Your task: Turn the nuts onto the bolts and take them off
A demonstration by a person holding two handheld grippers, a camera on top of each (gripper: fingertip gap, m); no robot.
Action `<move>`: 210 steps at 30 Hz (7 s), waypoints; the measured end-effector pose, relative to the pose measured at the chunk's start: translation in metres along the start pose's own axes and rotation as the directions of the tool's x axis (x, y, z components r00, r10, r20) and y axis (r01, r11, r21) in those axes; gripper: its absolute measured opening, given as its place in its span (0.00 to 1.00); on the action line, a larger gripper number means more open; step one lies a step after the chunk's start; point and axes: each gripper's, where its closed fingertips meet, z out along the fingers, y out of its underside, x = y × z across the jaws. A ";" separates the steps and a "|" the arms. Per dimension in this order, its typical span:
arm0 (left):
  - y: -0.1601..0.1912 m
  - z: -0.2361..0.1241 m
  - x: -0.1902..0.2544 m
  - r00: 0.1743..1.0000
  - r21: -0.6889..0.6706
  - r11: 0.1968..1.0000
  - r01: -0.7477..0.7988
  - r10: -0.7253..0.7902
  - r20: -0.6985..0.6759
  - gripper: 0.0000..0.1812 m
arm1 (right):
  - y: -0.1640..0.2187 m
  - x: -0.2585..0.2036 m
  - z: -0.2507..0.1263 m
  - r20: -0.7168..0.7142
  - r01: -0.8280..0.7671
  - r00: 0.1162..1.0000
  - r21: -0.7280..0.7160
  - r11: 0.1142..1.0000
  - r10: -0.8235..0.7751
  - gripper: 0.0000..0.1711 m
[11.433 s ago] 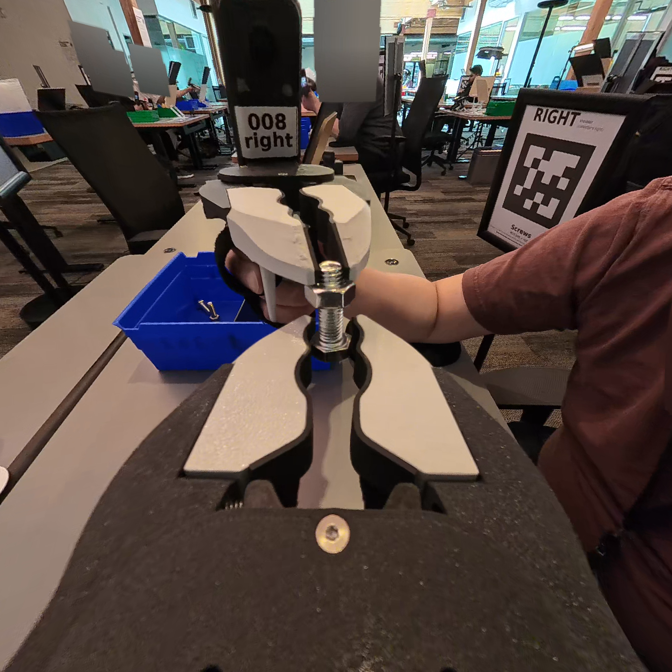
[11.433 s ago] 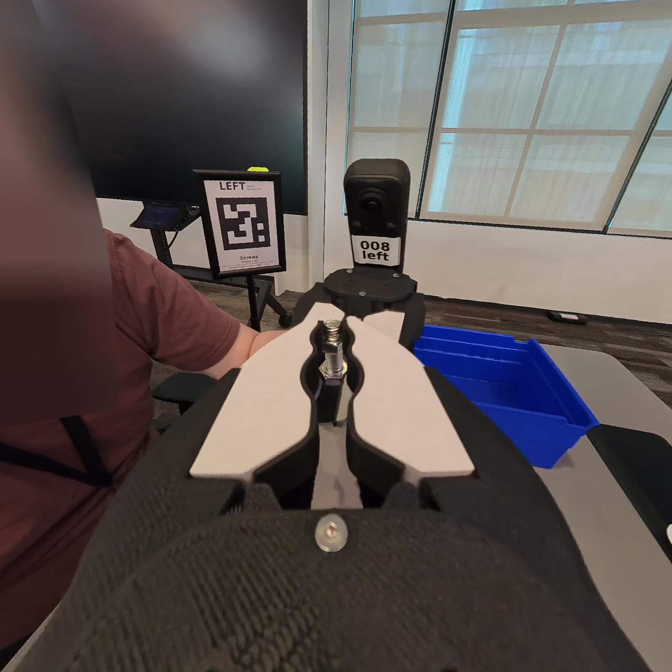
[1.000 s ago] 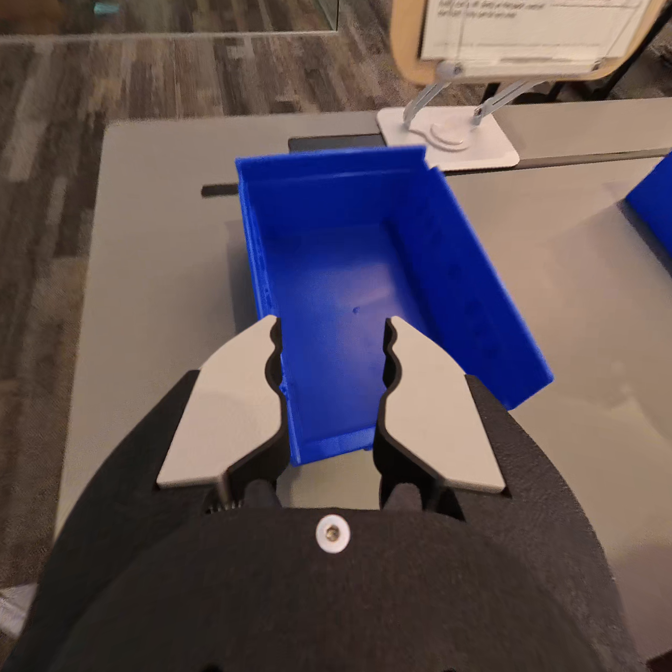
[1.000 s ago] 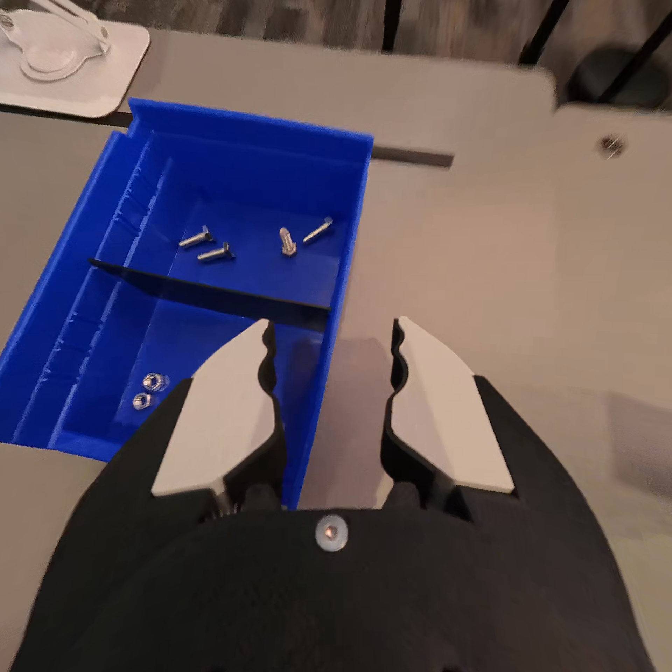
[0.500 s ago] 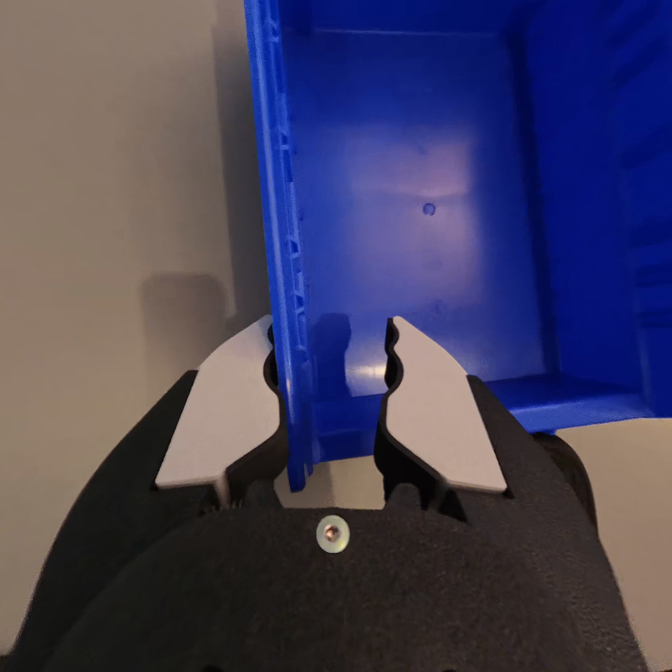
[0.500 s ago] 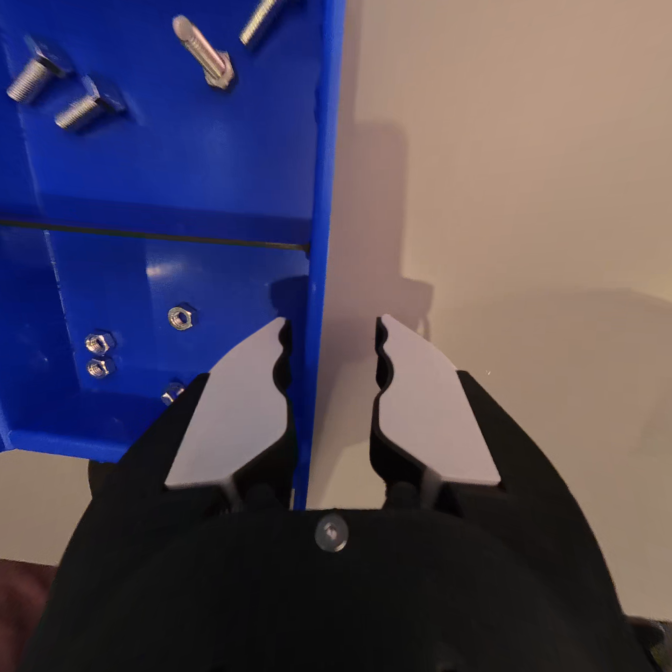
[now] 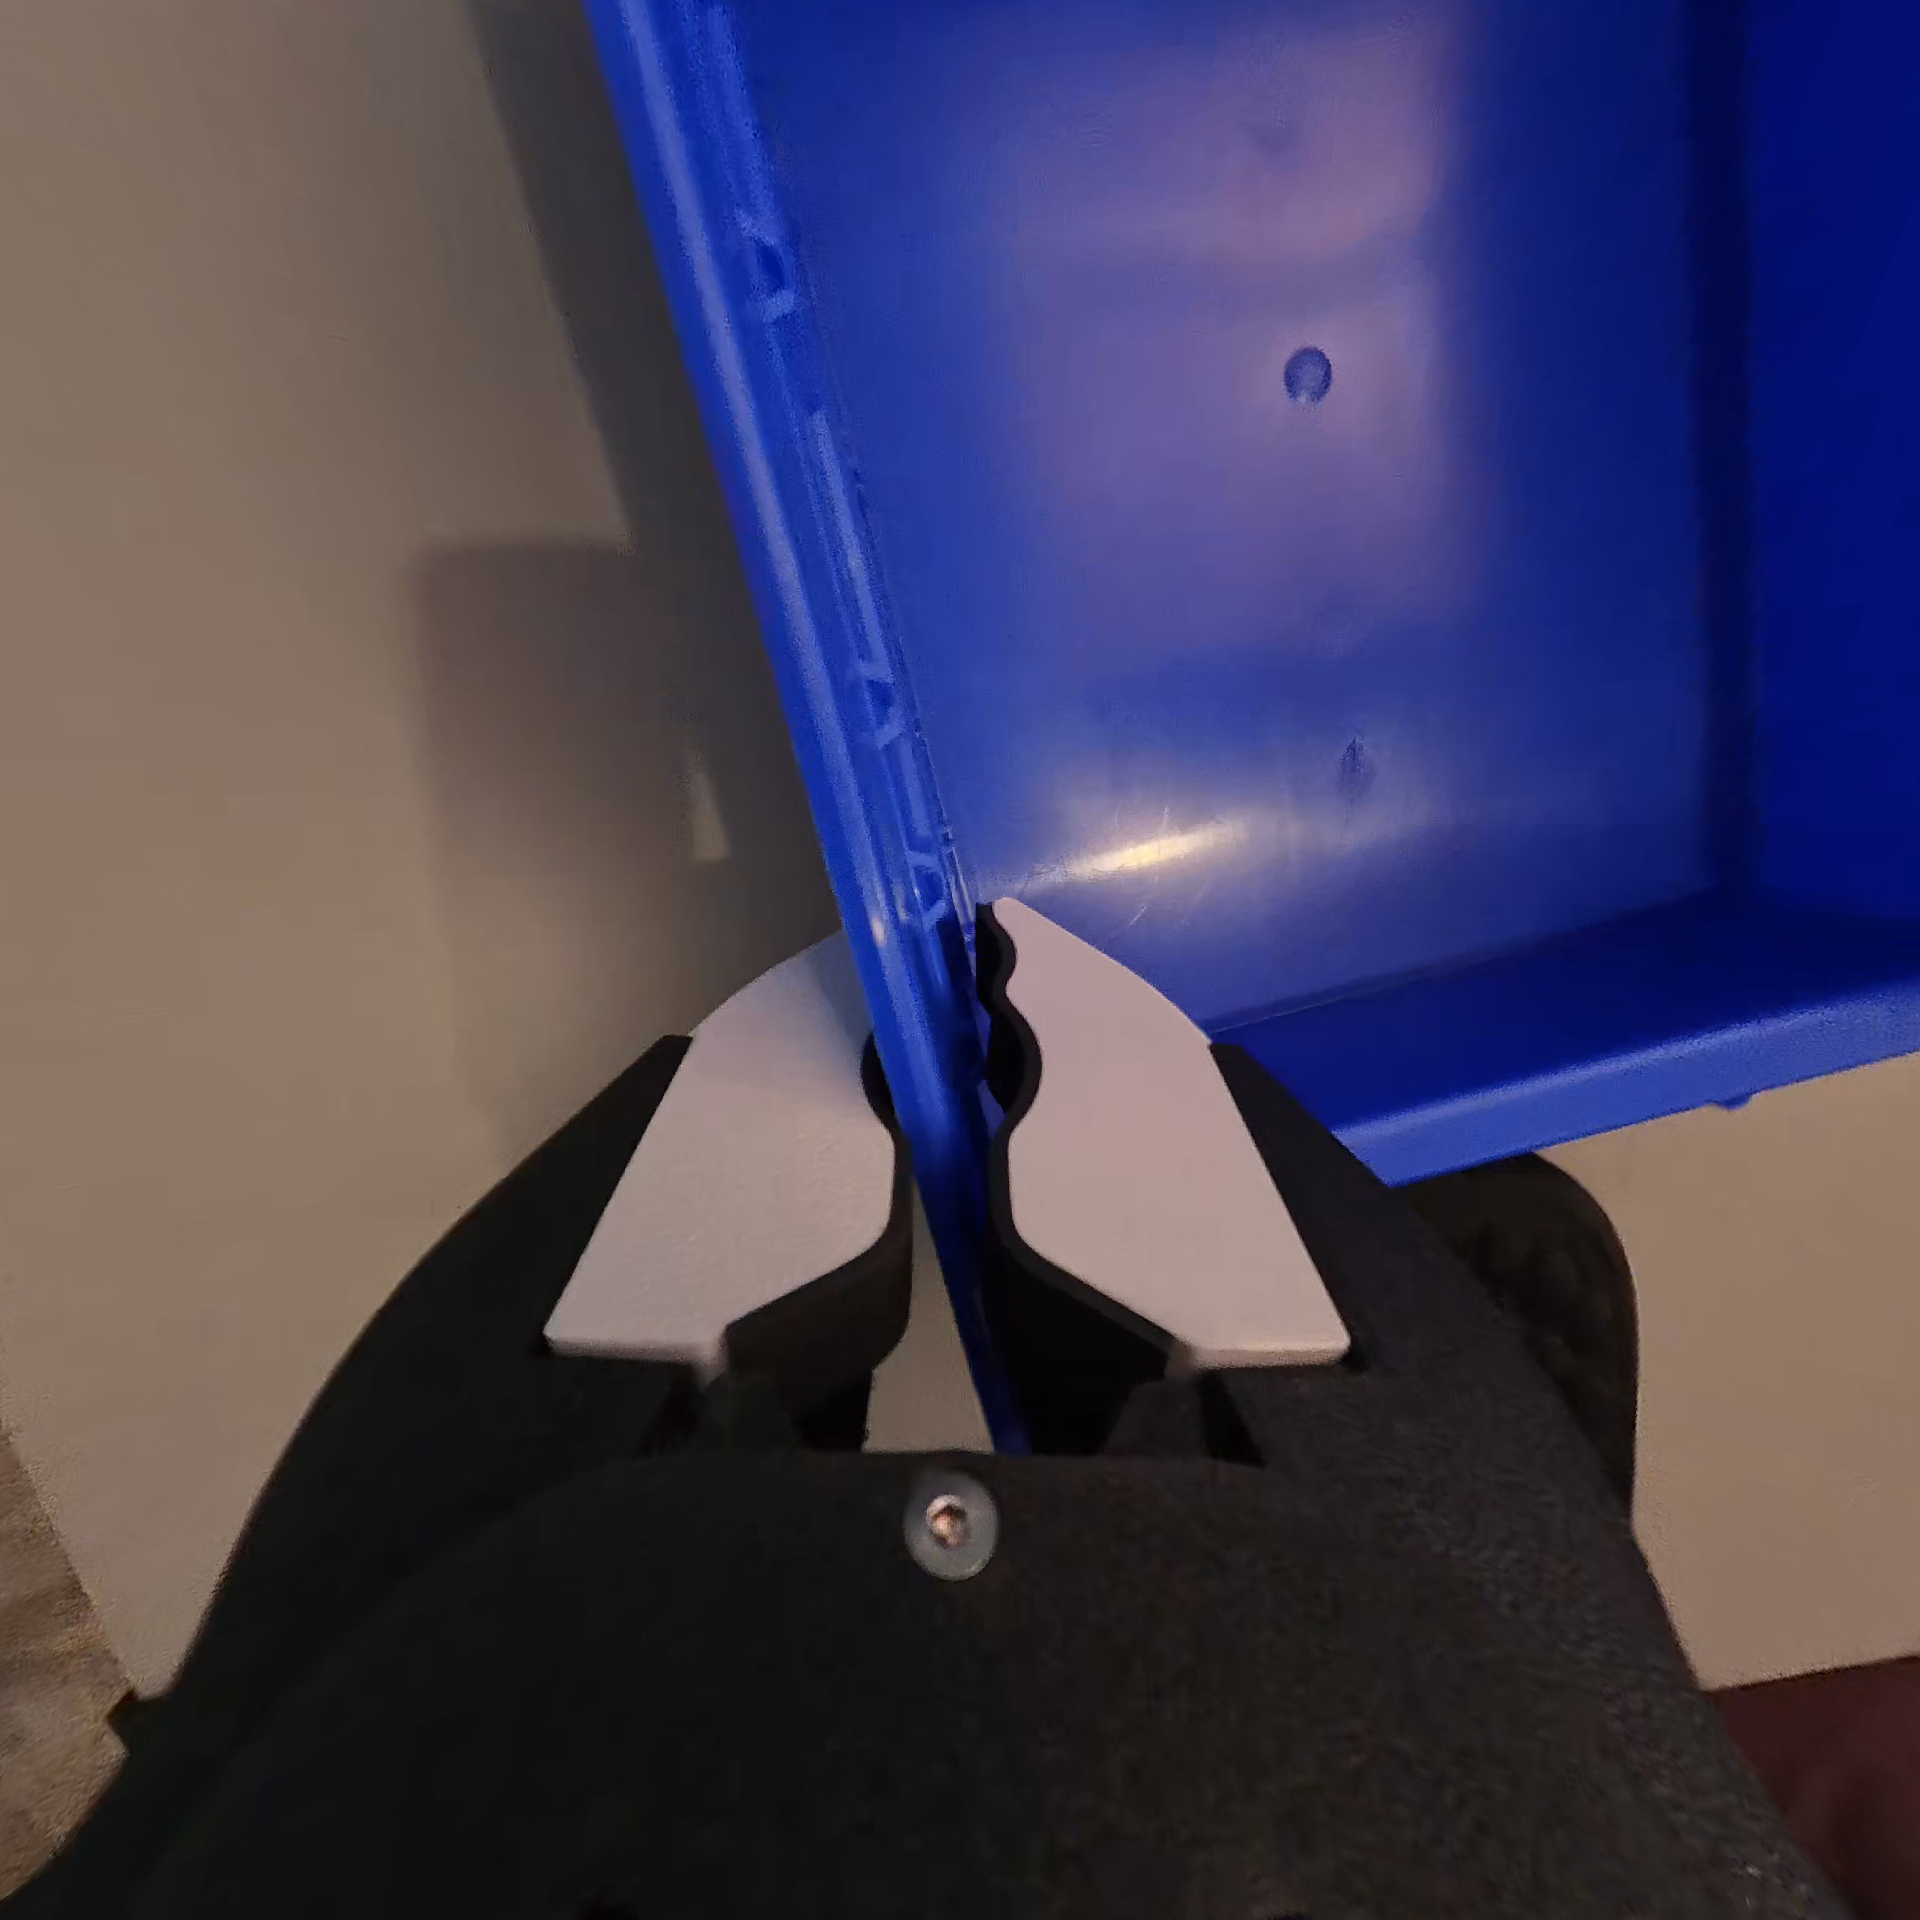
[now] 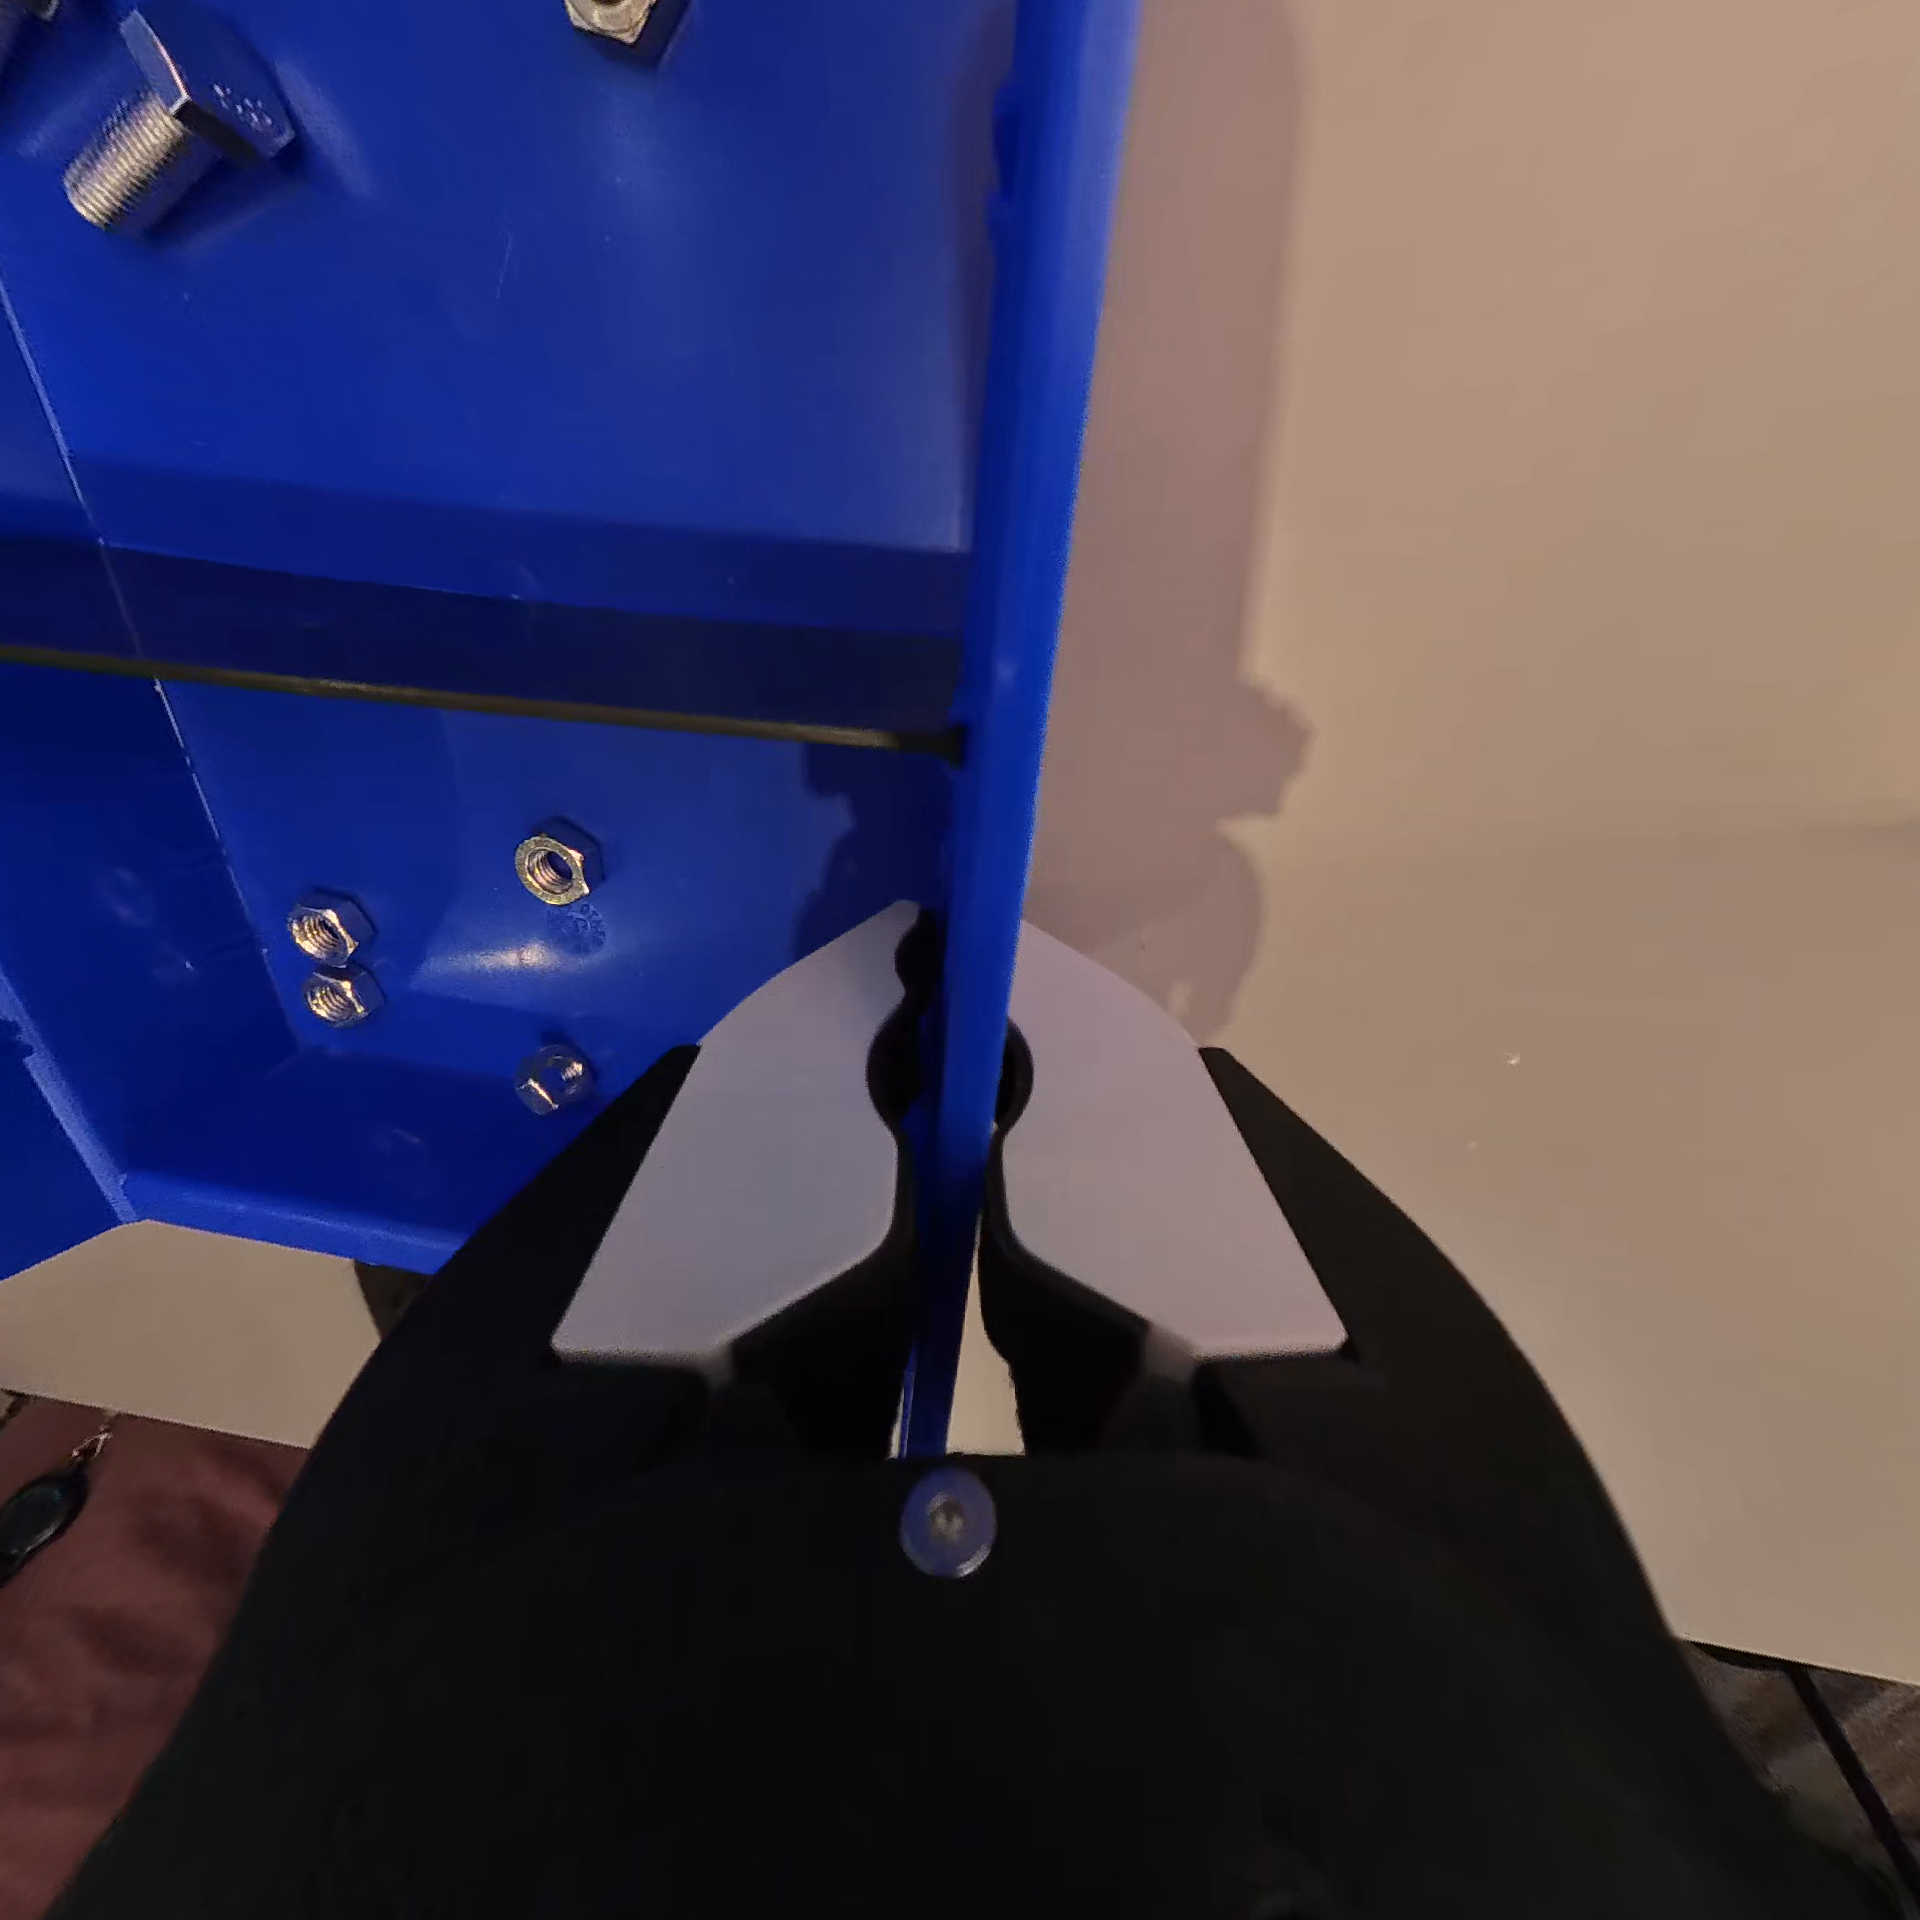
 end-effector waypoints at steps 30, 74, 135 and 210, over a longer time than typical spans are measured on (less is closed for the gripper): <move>-0.011 0.016 0.236 0.924 0.087 0.931 -0.353 0.362 -0.126 0.19 | -0.005 -0.058 0.022 -0.116 0.123 0.985 -0.070 0.990 -0.131 0.14; -0.133 -0.206 0.052 0.987 0.786 0.617 0.018 0.117 -0.114 0.16 | -0.097 -0.326 -0.115 0.034 0.404 0.915 -0.045 0.914 -0.403 0.03; -0.105 -0.232 0.065 0.997 0.774 0.631 -0.054 0.081 0.003 0.21 | -0.062 -0.131 0.012 0.000 0.118 0.993 0.086 0.989 -0.118 0.04; -0.031 0.005 -0.031 0.982 0.144 0.971 -0.190 0.191 0.011 0.07 | -0.099 -0.219 -0.208 0.005 0.190 0.831 0.937 0.292 -0.557 0.28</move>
